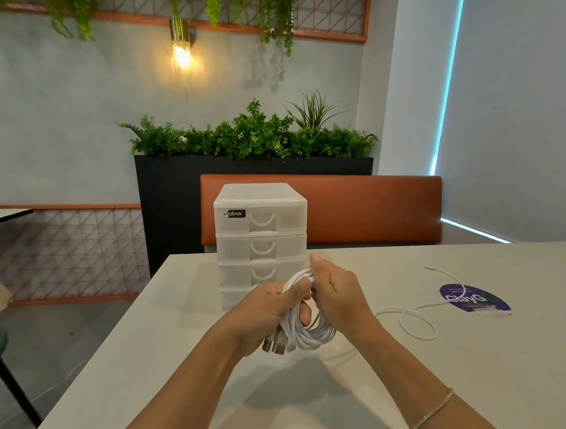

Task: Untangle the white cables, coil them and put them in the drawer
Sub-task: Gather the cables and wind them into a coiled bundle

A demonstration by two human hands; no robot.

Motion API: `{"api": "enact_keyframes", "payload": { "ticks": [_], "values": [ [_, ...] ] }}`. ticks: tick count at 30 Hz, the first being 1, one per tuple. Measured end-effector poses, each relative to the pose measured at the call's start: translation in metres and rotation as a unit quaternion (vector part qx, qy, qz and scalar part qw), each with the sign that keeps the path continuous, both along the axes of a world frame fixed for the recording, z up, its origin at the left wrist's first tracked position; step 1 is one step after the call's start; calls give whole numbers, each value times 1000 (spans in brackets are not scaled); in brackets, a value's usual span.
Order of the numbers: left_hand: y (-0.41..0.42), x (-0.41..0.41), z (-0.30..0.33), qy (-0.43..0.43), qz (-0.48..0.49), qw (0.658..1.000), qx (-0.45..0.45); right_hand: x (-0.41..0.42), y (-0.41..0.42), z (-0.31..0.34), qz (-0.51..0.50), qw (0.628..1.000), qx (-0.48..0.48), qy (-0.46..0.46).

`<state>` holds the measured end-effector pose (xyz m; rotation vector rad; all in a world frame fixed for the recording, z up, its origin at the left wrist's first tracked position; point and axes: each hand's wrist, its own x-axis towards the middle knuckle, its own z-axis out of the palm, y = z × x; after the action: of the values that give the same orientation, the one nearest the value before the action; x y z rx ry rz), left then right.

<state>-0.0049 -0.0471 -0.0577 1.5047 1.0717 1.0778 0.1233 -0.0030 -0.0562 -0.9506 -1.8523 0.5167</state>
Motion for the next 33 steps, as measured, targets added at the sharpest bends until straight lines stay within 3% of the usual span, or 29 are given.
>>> {"api": "enact_keyframes", "payload": {
  "ticks": [3,6,10,13,17,20,24,28,33],
  "values": [
    [-3,-3,5,-18,-7,1000,-17,-2,-2,-1,-1,1000,22,-5],
    [-7,-3,8,-136,-15,988,-75,-5,-3,0,-6,999,38,-20],
    [-1,9,6,-194,69,974,-95,-12,-1,-2,-33,996,80,-26],
    [0,15,6,-184,132,969,-95,-14,-1,-5,-36,996,72,-49],
    [2,11,7,-177,158,967,-97,-8,-4,4,-8,998,-31,-51],
    [4,3,10,-187,181,960,-99,10,0,17,-34,986,-124,-110],
    [7,-3,8,-123,224,961,-103,36,6,29,-54,959,-220,-168],
    [10,-1,4,-55,242,964,-99,56,3,51,-13,961,-167,-220],
    [8,5,3,9,221,970,-99,69,-3,75,33,981,-89,-167]
  ]
}}
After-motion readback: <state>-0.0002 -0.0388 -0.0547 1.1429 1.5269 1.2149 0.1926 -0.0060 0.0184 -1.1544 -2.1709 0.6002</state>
